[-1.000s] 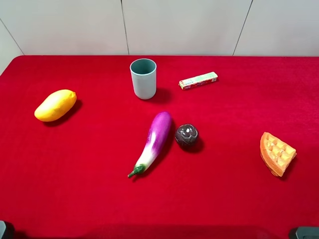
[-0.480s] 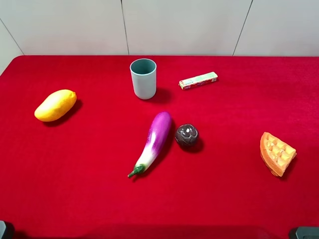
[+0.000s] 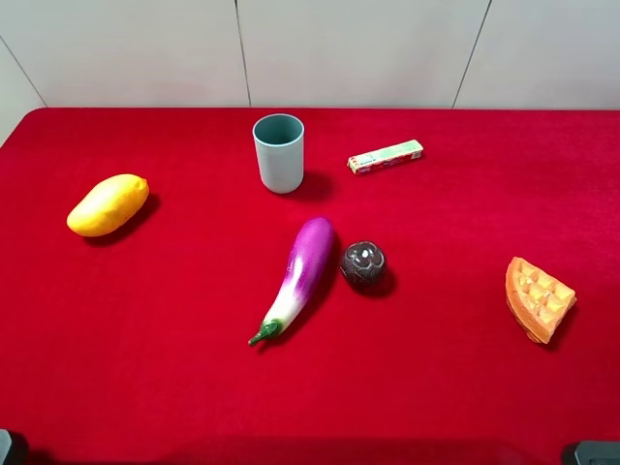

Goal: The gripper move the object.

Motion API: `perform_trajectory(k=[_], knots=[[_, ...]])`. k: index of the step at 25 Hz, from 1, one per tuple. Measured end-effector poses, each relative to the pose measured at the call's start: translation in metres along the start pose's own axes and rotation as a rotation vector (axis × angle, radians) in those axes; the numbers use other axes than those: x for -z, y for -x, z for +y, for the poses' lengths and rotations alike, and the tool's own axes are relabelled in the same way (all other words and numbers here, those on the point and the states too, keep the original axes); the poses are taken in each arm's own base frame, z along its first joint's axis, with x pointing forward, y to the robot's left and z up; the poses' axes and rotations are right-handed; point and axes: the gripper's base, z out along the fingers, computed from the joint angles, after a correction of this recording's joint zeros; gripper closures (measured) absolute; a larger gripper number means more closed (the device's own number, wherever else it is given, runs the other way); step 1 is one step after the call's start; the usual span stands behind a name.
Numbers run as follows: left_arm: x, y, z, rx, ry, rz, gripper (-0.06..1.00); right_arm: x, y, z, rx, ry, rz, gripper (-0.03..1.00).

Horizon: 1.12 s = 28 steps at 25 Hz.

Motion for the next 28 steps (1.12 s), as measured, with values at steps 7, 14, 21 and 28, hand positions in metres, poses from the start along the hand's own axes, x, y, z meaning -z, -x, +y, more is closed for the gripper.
perform_trajectory(k=[7, 14, 21, 28], knots=[[0.0, 0.0, 0.0, 0.0, 0.0, 0.0, -0.05, 0.0, 0.0, 0.0, 0.0, 0.0, 0.0, 0.27], [0.0, 0.0, 0.0, 0.0, 0.0, 0.0, -0.05, 0.0, 0.0, 0.0, 0.0, 0.0, 0.0, 0.27], [0.0, 0.0, 0.0, 0.0, 0.0, 0.0, -0.05, 0.0, 0.0, 0.0, 0.0, 0.0, 0.0, 0.27], [0.0, 0.0, 0.0, 0.0, 0.0, 0.0, -0.05, 0.0, 0.0, 0.0, 0.0, 0.0, 0.0, 0.27]])
